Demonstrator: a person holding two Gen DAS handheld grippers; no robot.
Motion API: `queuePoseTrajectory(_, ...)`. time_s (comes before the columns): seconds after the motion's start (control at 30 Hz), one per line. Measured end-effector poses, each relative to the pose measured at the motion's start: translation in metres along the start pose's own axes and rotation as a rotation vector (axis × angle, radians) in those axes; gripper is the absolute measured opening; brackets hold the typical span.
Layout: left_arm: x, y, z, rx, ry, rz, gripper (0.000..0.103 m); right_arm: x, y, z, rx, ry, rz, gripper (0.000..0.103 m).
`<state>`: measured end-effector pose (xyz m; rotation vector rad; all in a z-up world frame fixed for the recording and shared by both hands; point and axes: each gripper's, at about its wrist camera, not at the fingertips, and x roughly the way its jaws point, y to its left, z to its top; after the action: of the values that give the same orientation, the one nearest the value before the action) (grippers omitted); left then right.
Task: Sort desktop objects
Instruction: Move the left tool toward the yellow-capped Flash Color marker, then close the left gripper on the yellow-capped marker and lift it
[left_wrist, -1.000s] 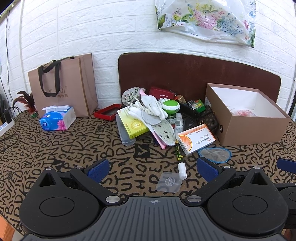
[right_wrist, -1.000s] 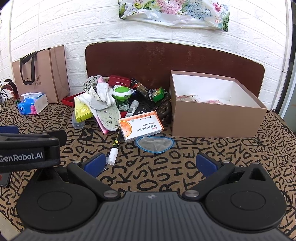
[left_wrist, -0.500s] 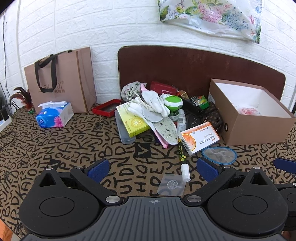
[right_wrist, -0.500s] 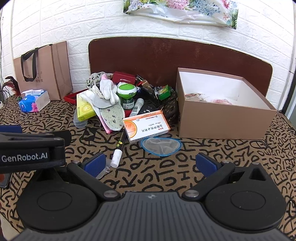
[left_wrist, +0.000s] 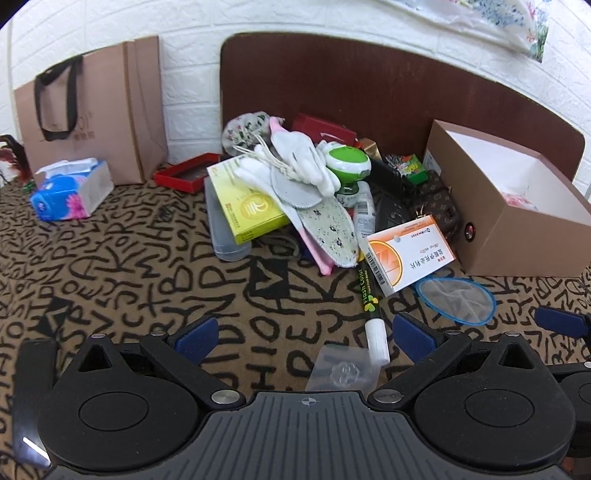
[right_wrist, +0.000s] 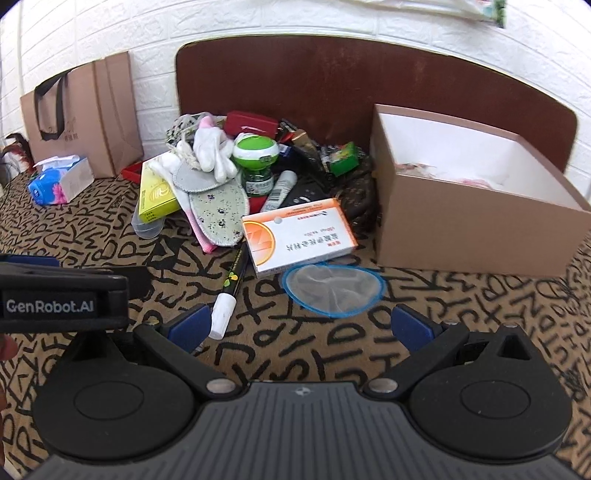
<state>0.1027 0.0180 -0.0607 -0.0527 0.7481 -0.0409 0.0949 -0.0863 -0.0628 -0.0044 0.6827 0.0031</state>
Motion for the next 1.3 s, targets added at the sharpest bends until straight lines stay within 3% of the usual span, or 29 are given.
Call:
queuePoseTrajectory(0.3, 0.042, -0.009, 0.014, 0.038, 0.036, -0.102, 0.101, 0.045, 0.000, 0.003, -0.070, -0.002, 0.105, 0.101)
queuePoseTrajectory(0.5, 0.074, -0.017, 0.019, 0.073, 0.103, -0.180, 0.077, 0.062, 0.020, -0.002, -0.098, -0.010, 0.202, 0.080)
queuePoseTrajectory(0.57, 0.082, -0.017, 0.020, 0.078, 0.115, -0.201, 0.068, 0.065, 0.024, -0.002, -0.106, -0.015, 0.222, 0.069)
queuePoseTrajectory(0.63, 0.090, -0.015, 0.021, 0.065, 0.135, -0.222, 0.051, 0.070, 0.025, -0.002, -0.100, -0.011, 0.233, 0.060)
queuePoseTrajectory(0.77, 0.106, -0.013, 0.025, 0.048, 0.172, -0.255, 0.042, 0.086, 0.026, -0.002, -0.091, 0.017, 0.216, 0.039)
queuePoseTrajectory(0.9, 0.113, -0.019, 0.029, 0.067, 0.180, -0.254, 0.057, 0.097, 0.024, -0.002, -0.053, 0.044, 0.230, 0.035)
queuePoseTrajectory(0.93, 0.116, -0.022, 0.029, 0.071, 0.187, -0.255, 0.056, 0.099, 0.025, -0.002, -0.055, 0.044, 0.226, 0.035)
queuePoseTrajectory(1.03, 0.120, -0.022, 0.026, 0.051, 0.196, -0.262, 0.042, 0.102, 0.025, -0.003, -0.056, 0.047, 0.219, 0.034)
queuePoseTrajectory(1.1, 0.120, -0.022, 0.025, 0.031, 0.199, -0.274, 0.021, 0.103, 0.022, -0.004, -0.042, 0.051, 0.226, 0.033)
queuePoseTrajectory(1.13, 0.119, -0.022, 0.024, 0.027, 0.201, -0.283, 0.017, 0.102, 0.021, -0.004, -0.040, 0.054, 0.227, 0.031)
queuePoseTrajectory(1.23, 0.111, -0.027, 0.019, 0.031, 0.205, -0.280, 0.017, 0.098, 0.017, -0.004, -0.028, 0.071, 0.244, 0.023)
queuePoseTrajectory(1.3, 0.103, -0.030, 0.013, 0.032, 0.212, -0.283, 0.017, 0.093, 0.014, -0.007, -0.025, 0.082, 0.253, 0.023)
